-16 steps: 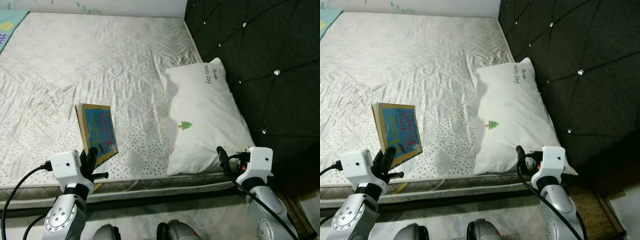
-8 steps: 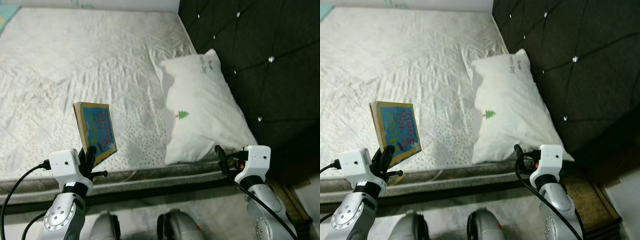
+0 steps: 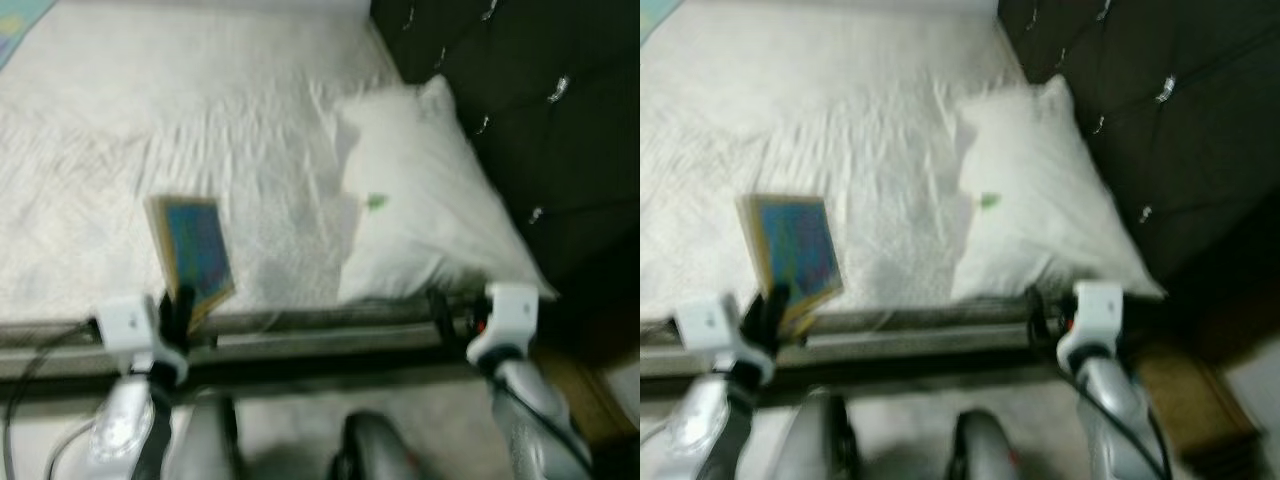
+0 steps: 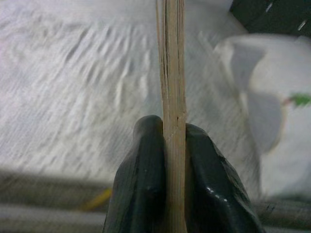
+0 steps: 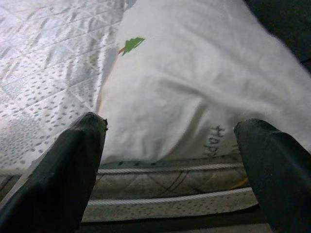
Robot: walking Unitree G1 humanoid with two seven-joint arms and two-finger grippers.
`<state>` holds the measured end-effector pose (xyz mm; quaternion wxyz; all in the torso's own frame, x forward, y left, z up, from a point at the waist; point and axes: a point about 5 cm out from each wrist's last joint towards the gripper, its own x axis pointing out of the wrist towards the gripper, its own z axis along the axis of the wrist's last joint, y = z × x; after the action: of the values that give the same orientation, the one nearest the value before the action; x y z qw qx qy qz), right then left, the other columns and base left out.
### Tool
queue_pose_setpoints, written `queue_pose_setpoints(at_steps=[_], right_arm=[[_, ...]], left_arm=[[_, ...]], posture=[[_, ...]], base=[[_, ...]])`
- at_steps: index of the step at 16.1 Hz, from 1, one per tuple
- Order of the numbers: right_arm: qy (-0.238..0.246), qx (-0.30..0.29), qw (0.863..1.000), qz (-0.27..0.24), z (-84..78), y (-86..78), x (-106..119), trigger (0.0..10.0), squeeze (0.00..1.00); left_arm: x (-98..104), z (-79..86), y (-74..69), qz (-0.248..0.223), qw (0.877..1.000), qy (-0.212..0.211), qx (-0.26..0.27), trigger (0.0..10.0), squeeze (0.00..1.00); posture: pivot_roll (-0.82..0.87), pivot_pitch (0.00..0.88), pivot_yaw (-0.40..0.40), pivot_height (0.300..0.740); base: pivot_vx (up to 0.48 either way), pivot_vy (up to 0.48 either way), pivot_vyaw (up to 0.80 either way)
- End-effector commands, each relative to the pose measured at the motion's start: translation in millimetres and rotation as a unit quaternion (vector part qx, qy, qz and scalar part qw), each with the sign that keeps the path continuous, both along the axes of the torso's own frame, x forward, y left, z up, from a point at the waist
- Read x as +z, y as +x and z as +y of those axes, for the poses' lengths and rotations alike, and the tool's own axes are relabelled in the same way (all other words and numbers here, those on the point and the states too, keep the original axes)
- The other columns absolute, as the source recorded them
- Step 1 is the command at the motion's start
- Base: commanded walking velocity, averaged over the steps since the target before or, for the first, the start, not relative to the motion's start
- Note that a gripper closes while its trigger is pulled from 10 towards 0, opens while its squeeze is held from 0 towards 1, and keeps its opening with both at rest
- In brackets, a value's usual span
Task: Clean up the room
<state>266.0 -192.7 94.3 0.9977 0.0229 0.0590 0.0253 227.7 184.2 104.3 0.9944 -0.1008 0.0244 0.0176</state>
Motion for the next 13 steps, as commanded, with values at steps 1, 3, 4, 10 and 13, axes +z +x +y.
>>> queue_pose_setpoints(at_steps=[1, 3, 4, 10, 13], right_arm=[[0.001, -0.006, 1.000, 0.012, -3.3, -5.3, -5.3, 10.0, 0.00], [0.002, -0.004, 1.000, 0.012, -2.7, -4.4, -5.6, 10.0, 0.00], [0.002, -0.004, 1.000, 0.012, -2.6, -4.2, -5.6, 10.0, 0.00], [0.003, -0.003, 1.000, 0.011, -1.6, -2.1, -5.7, 10.0, 0.00], [0.004, -0.002, 1.000, 0.011, -1.3, -1.5, -5.8, 10.0, 0.00]], left_arm=[[10.6, 0.1, 1.9, -0.027, 1.000, 0.004, -0.007, 10.0, 0.00], [10.9, 0.0, 2.5, -0.029, 1.000, 0.004, -0.010, 10.0, 0.00], [11.0, -0.1, 2.8, -0.030, 0.999, 0.003, -0.011, 10.0, 0.00], [11.9, -0.6, 4.1, -0.033, 0.999, 0.004, -0.013, 10.0, 0.00], [10.8, 0.0, 4.9, -0.033, 0.999, 0.005, -0.015, 10.0, 0.00]], posture=[[-0.11, 0.202, -0.084, 0.646], [-0.11, 0.200, -0.083, 0.646], [-0.11, 0.199, -0.083, 0.646], [-0.11, 0.196, -0.083, 0.646], [-0.11, 0.193, -0.083, 0.646]], base=[[0.000, 0.000, 0.00], [0.261, 0.000, 0.00], [0.281, 0.000, 0.00], [0.314, 0.000, 0.00], [0.321, 0.000, 0.00]])
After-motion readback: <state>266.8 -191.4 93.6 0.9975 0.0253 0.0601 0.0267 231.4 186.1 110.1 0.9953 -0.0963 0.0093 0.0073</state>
